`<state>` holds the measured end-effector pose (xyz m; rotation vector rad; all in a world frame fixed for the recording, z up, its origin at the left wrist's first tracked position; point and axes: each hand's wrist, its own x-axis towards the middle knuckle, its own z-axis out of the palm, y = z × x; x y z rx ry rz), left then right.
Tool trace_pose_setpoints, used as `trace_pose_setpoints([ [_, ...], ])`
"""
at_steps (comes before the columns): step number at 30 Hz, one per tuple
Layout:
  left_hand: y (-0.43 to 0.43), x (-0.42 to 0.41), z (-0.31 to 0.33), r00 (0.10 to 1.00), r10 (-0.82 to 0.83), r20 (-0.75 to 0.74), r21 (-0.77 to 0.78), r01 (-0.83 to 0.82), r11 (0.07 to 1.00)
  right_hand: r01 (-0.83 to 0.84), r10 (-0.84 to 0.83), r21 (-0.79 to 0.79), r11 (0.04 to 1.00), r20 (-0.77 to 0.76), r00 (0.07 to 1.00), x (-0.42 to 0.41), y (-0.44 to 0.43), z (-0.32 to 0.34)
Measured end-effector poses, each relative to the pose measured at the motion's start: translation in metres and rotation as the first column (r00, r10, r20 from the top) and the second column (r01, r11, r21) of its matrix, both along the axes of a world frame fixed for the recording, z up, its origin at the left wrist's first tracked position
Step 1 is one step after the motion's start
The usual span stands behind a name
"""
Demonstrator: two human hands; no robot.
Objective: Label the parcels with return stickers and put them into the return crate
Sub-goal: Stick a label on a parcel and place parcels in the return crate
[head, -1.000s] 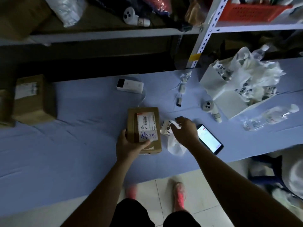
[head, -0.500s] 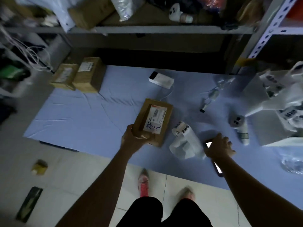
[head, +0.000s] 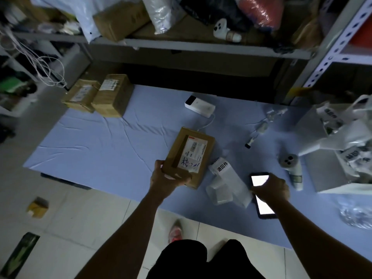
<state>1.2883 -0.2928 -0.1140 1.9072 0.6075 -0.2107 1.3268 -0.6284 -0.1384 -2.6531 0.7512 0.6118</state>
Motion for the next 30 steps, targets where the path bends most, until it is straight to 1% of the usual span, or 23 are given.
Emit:
trace_pose_setpoints([
  [4,-0.003,-0.008,-0.016,0.995,0.053,0.087,-0.088,-0.046,0.995,0.034,-0.045,0.062,0.998,0.200,0.979,0.018,0.023,0.024],
  [6,0.000,-0.006,-0.022,0.992,0.070,0.109,-0.137,-0.055,0.989,-0.027,-0.010,0.111,0.993,0.319,0.948,0.027,0.037,0.039],
  [7,0.003,-0.003,-0.025,0.992,0.070,0.109,-0.154,-0.053,0.987,-0.080,0.032,0.122,0.989,0.356,0.934,0.031,0.045,0.046],
  [9,0.005,0.002,-0.028,0.991,0.054,0.122,-0.150,-0.035,0.988,-0.188,0.132,0.135,0.973,0.344,0.930,0.037,0.063,0.060],
  [12,0.002,0.008,-0.034,0.983,0.028,0.180,-0.138,-0.003,0.990,-0.308,0.260,0.171,0.936,0.255,0.931,0.041,0.088,0.076],
  [15,-0.007,0.011,-0.042,0.973,-0.002,0.232,-0.086,0.023,0.996,-0.415,0.384,0.130,0.900,0.213,0.899,0.036,0.092,0.082],
  [18,-0.017,0.006,-0.034,0.966,-0.032,0.258,-0.019,0.038,0.999,-0.409,0.386,0.078,0.909,0.212,0.898,0.023,0.084,0.091],
  [22,-0.023,0.002,-0.025,0.968,-0.057,0.244,0.086,0.037,0.996,-0.361,0.344,0.062,0.931,0.186,0.920,0.010,0.063,0.095],
  [26,-0.031,-0.001,-0.021,0.965,-0.074,0.252,0.173,0.030,0.985,-0.379,0.367,0.048,0.924,0.167,0.915,-0.001,0.050,0.100],
  [30,-0.040,-0.004,-0.016,0.964,-0.052,0.260,0.231,-0.009,0.973,-0.422,0.417,0.004,0.907,0.150,0.897,-0.007,0.043,0.104],
])
